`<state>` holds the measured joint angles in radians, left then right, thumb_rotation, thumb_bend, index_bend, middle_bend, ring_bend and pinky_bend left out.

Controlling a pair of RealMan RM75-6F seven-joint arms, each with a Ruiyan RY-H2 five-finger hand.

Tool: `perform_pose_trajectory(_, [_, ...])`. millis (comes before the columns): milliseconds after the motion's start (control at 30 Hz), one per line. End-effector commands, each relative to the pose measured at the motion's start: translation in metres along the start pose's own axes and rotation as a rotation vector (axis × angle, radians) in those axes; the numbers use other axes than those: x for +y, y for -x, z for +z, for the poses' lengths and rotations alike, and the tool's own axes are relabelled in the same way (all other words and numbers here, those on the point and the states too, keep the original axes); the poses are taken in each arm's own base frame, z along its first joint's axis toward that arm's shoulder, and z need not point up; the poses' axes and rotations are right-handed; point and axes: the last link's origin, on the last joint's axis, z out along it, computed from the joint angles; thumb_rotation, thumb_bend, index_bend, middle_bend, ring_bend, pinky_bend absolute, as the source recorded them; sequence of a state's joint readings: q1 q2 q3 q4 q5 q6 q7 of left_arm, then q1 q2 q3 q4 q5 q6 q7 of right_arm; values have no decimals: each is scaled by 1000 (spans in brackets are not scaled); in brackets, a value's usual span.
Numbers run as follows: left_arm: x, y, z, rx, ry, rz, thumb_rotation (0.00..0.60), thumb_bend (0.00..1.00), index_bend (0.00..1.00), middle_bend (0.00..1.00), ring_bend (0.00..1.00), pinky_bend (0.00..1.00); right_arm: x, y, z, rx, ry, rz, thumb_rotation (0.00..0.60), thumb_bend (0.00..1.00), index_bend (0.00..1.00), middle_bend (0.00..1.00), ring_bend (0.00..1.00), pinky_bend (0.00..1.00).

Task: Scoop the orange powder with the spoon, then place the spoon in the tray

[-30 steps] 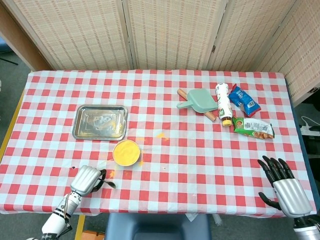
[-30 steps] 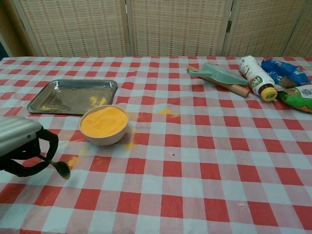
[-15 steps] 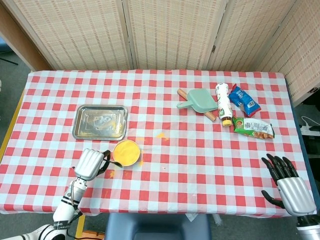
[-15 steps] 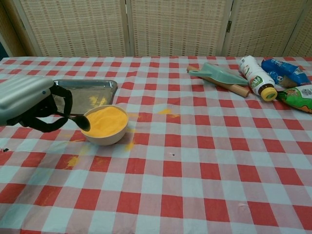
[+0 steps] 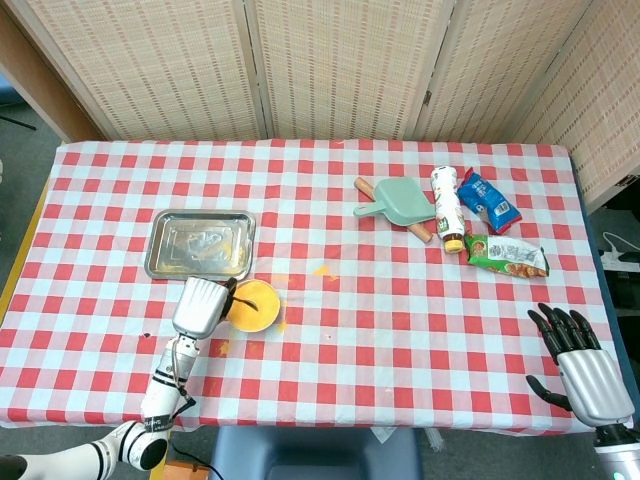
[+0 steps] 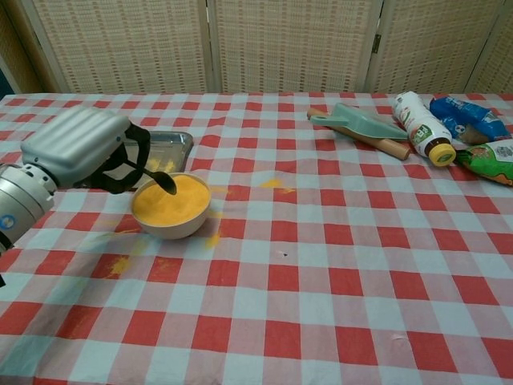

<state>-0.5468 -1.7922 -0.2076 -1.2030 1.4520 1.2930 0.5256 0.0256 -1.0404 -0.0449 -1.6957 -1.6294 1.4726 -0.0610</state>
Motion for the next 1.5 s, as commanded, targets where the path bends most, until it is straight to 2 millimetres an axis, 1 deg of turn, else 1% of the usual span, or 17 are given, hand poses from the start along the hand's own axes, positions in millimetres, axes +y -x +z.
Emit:
perform_pose_trajectory(33, [3,10,6,9,-14,79,600,489,760,1000,1000,1000,1,0,2,-3,7,0,600,172,0,0,0,0])
perform_pose_trajectory(133, [4,15,9,43,-28,142,600,492,760,1000,1000,1000,2,0,3,-2,13,0,600,172,0,0,0,0])
perform_pose_trajectory(267, [4,20,9,106,-31,286,600,500,760,1000,1000,1000,3,0,4,-5,21,0,600,173,0,0,0,0])
perform_pose_trajectory(367, [6,25,8,118,-25,324,600,504,760,1000,1000,1000,3,0,5,-5,24,1,600,173,0,0,0,0])
perform_pose_trajectory(800, [12,38,-5,118,12,380,600,505,765,1000,1000,1000,3,0,4,-1,23,0,600,174,0,0,0,0])
perform_pose_trajectory(1167, [14,42,-6,114,19,395,600,507,757,1000,1000,1000,3,-1,4,1,22,1,600,175,0,0,0,0])
perform_pose_trajectory(1200, [14,41,-6,116,21,395,600,506,738,1000,1000,1000,3,-1,4,1,22,1,600,175,0,0,0,0])
perform_pose_trajectory(1267, [14,41,-6,118,24,396,600,505,660,1000,1000,1000,3,-1,4,1,22,1,600,176,0,0,0,0])
perform_pose_trajectory(1400, [13,42,-7,97,34,405,600,502,304,1000,1000,1000,3,-2,3,7,23,3,600,177,0,0,0,0])
perform_pose_trajectory(1433, [12,42,-7,88,34,403,600,502,232,1000,1000,1000,3,-2,3,7,23,3,600,178,0,0,0,0])
perform_pose_trajectory(1500, [12,41,-7,77,35,395,600,499,148,1000,1000,1000,3,-2,3,7,22,4,600,179,0,0,0,0])
